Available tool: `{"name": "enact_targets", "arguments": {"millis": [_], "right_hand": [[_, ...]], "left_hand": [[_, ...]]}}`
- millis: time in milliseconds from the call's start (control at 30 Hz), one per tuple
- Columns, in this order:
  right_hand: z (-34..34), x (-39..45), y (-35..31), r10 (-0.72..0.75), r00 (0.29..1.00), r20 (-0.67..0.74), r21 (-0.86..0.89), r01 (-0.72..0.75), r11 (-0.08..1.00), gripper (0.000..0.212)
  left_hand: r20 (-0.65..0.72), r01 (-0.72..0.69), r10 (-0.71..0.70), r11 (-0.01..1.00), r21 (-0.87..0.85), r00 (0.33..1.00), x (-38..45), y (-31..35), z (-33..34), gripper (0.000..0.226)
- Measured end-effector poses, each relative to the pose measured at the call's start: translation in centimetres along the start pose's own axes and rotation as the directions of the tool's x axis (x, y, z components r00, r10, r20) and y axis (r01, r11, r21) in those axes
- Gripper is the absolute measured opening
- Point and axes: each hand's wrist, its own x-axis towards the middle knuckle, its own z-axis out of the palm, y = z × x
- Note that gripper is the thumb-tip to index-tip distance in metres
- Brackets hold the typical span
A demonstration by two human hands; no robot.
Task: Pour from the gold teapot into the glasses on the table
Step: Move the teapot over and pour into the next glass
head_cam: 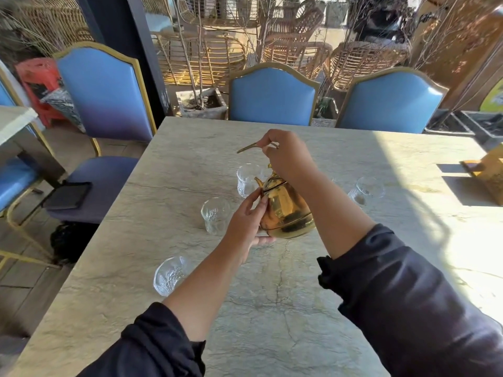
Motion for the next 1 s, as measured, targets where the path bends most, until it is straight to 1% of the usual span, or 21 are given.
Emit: {"name": "enact_targets", "arguments": {"millis": [267, 467, 767, 1000], "right_hand": [[-0.18, 0.05, -0.41, -0.008, 1.000, 0.007, -0.026, 0.008, 1.000, 0.020], [-0.26, 0.09, -0.61, -0.010, 1.000, 0.020, -0.041, 0.010, 0.999, 0.020], [-0.11, 0.33, -0.78, -0.016, 0.999, 0.028, -0.040, 0.018, 0.999, 0.020], [-0.17, 0.33, -1.01, -0.019, 0.999, 0.045, -0.043, 0.021, 0.999, 0.020]], "left_hand": [[-0.010, 0.007, -0.007, 1.000, -0.006, 1.000, -0.16, 0.31, 0.13, 0.041], [-0.010, 0.015, -0.015, 1.000, -0.014, 1.000, -0.17, 0.28, 0.19, 0.036], [-0.020, 0.007, -0.007, 1.000, -0.011, 1.000, -0.14, 0.27, 0.18, 0.046], [-0.028, 0.018, -0.018, 1.000, -0.019, 0.999, -0.20, 0.37, 0.22, 0.044]]}}
